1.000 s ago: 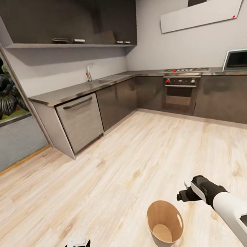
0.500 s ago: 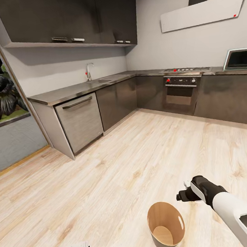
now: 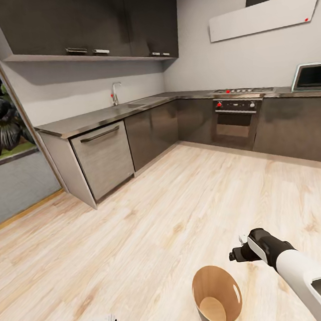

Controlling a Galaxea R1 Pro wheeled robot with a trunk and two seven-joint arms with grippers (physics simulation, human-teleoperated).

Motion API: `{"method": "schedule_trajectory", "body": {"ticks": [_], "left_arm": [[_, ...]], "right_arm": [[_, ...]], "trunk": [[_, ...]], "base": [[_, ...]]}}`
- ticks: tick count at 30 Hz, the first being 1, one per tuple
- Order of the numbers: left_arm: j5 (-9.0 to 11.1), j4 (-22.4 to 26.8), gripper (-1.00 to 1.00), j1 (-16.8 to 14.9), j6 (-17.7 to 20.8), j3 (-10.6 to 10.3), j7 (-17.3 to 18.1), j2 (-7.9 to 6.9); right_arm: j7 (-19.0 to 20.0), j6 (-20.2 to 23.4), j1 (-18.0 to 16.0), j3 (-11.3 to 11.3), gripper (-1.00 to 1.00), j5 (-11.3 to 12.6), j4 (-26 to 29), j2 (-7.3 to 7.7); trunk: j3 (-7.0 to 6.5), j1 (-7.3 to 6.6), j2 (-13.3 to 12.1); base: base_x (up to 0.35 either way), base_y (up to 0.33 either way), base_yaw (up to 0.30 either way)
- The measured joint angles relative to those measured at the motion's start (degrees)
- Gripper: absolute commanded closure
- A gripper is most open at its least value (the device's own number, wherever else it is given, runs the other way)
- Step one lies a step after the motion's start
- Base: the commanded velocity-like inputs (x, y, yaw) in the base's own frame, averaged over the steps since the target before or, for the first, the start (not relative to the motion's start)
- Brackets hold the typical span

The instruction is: Put the three can of soda from the living room inside the tash can in the kitchen.

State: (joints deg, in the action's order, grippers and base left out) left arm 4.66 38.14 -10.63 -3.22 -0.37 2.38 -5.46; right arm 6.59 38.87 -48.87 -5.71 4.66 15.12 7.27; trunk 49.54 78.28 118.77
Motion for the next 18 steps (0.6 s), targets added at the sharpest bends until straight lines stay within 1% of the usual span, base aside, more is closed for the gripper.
{"method": "schedule_trajectory", "body": {"ticks": [18], "left_arm": [[-0.04, -0.09, -1.00, 0.00, 0.14, 0.03, -0.01, 0.01]], "right_arm": [[0.00, -0.63, 0.09, 0.00, -1.00, 0.00, 0.00, -0.13]], "trunk": [[3.23, 3.95, 7.20]], "base": [[0.000, 0.000, 0.000]]}}
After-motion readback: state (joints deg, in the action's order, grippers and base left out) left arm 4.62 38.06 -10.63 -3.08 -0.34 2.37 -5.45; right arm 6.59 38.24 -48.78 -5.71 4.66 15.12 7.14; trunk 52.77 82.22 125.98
